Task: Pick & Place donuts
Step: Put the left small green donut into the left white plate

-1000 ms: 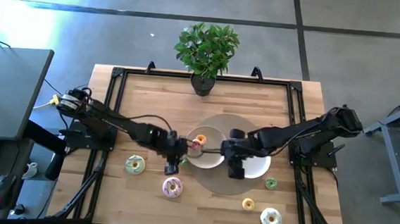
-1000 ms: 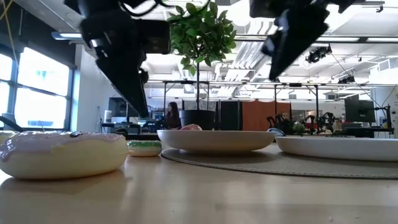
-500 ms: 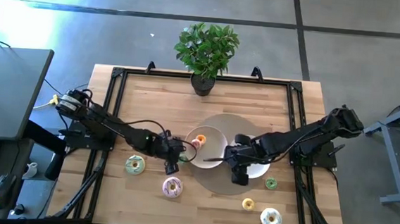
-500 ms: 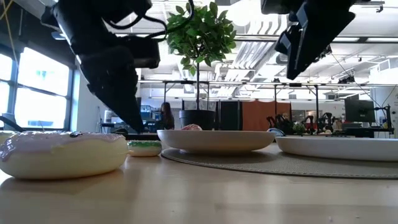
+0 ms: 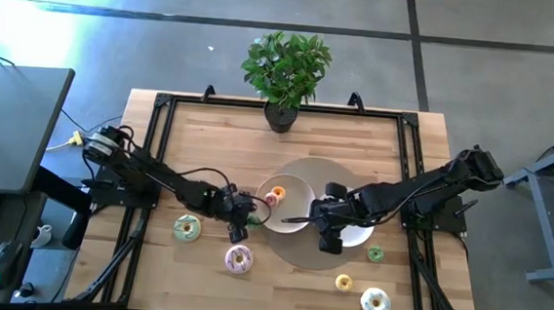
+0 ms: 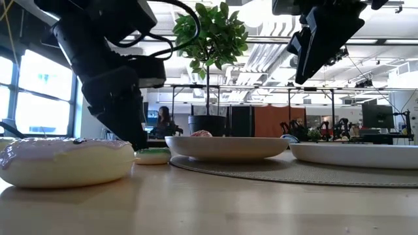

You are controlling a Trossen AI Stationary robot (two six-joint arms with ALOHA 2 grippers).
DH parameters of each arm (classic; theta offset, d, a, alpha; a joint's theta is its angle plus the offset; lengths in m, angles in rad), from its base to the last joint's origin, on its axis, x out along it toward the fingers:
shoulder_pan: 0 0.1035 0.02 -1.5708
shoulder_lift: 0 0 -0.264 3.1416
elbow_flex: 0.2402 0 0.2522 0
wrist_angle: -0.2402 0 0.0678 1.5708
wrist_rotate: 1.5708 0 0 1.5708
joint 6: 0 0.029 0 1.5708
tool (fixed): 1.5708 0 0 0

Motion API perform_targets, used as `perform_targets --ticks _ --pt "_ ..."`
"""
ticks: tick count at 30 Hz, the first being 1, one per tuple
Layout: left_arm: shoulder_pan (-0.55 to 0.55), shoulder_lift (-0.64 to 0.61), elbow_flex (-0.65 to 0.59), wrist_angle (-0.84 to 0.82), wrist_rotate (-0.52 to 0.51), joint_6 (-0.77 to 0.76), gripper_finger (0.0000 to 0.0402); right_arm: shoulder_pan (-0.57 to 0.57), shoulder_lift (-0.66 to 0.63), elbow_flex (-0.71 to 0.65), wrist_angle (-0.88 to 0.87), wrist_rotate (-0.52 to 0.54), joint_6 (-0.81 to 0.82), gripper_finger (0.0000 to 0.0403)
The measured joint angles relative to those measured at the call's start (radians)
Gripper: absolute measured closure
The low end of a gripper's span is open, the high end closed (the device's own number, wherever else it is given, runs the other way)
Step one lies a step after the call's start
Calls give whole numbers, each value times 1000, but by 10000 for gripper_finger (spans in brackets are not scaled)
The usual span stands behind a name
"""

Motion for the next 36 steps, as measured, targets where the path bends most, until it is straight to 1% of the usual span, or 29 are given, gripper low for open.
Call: perform_targets --ticks 3,6,8,12,16,23,28,31,34,36 --pt "0 10 0 15 2 13 320 0 0 0 4 12 0 249" --pt "0 10 10 8 4 36 375 0 0 0 5 40 -1 249" --pt "-1 -11 18 -26 11 53 393 0 0 0 5 45 -1 249" --pt "0 -68 66 -126 29 59 382 0 0 0 8 45 -1 249" --pt "0 -94 110 -201 30 98 396 0 0 0 11 59 -1 249" --pt "9 -82 173 -134 -5 234 399 0 0 0 23 61 -1 249" --pt "49 -29 174 -52 3 250 399 0 0 0 24 61 -1 249" --pt "79 7 176 -15 35 250 399 0 0 0 24 61 -1 249" --pt "104 57 176 25 93 269 397 0 0 0 25 61 -1 249" --pt "113 78 175 22 104 291 392 0 0 0 25 61 -1 249"
